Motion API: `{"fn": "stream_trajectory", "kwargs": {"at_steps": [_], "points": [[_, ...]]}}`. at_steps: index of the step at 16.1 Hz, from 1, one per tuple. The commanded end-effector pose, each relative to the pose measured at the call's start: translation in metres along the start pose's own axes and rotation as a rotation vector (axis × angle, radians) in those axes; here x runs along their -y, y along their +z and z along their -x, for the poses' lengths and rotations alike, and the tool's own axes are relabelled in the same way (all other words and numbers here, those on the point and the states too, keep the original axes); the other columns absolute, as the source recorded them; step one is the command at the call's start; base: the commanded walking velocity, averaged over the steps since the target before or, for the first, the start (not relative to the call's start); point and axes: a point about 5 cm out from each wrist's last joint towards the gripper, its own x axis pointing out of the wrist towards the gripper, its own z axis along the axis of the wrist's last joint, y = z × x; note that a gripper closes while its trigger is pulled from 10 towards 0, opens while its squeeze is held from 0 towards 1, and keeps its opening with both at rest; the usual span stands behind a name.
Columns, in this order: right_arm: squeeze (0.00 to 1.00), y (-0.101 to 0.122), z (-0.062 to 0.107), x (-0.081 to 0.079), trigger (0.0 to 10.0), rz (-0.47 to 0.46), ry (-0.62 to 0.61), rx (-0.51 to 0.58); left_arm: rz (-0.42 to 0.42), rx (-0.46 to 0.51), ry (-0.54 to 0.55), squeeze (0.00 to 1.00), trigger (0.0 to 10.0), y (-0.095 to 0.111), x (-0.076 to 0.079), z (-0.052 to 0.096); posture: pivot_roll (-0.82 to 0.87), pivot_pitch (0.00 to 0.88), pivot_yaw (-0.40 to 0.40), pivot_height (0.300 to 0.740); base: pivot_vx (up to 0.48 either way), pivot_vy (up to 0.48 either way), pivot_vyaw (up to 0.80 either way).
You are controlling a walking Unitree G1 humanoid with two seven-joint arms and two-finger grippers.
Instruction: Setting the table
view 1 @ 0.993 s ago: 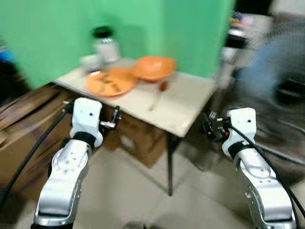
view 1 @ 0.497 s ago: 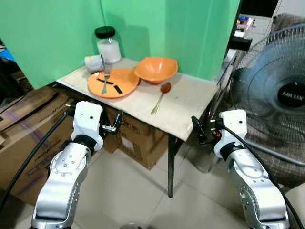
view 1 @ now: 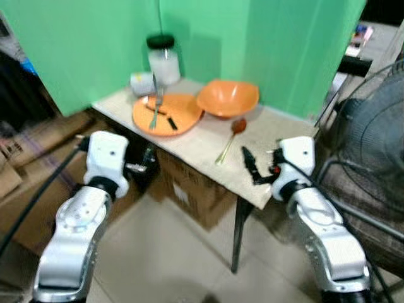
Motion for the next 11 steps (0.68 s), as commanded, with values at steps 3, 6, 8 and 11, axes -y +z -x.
{"fn": "stream_trajectory", "kwargs": {"at_steps": [3, 6, 8, 11], "points": [[0.00, 0.0028, -0.0014, 0.0052, 10.0, -0.003, -0.019, 0.014, -0.007, 0.014, -0.030, 0.00, 10.0, 0.0036, 0.0041, -0.0006, 0.10, 0.000, 0.073, 0.740, 0.299, 0.000, 0.00], [0.00, 0.0069, -0.0029, 0.0044, 10.0, 0.008, -0.016, 0.034, -0.008, 0.012, -0.036, 0.00, 10.0, 0.0033, 0.0043, 0.0001, 0.10, 0.000, 0.067, 0.740, 0.295, 0.000, 0.00], [0.00, 0.0083, -0.0042, 0.0036, 10.0, 0.005, -0.010, 0.037, -0.008, 0.011, -0.036, 0.00, 10.0, 0.0033, 0.0041, 0.0012, 0.11, 0.000, 0.060, 0.740, 0.294, 0.000, 0.00], [0.00, 0.0095, -0.0064, 0.0027, 10.0, -0.016, -0.012, 0.035, -0.009, 0.011, -0.035, 0.00, 10.0, 0.0031, 0.0036, 0.0016, 0.11, 0.000, 0.058, 0.740, 0.296, 0.000, 0.00]]}}
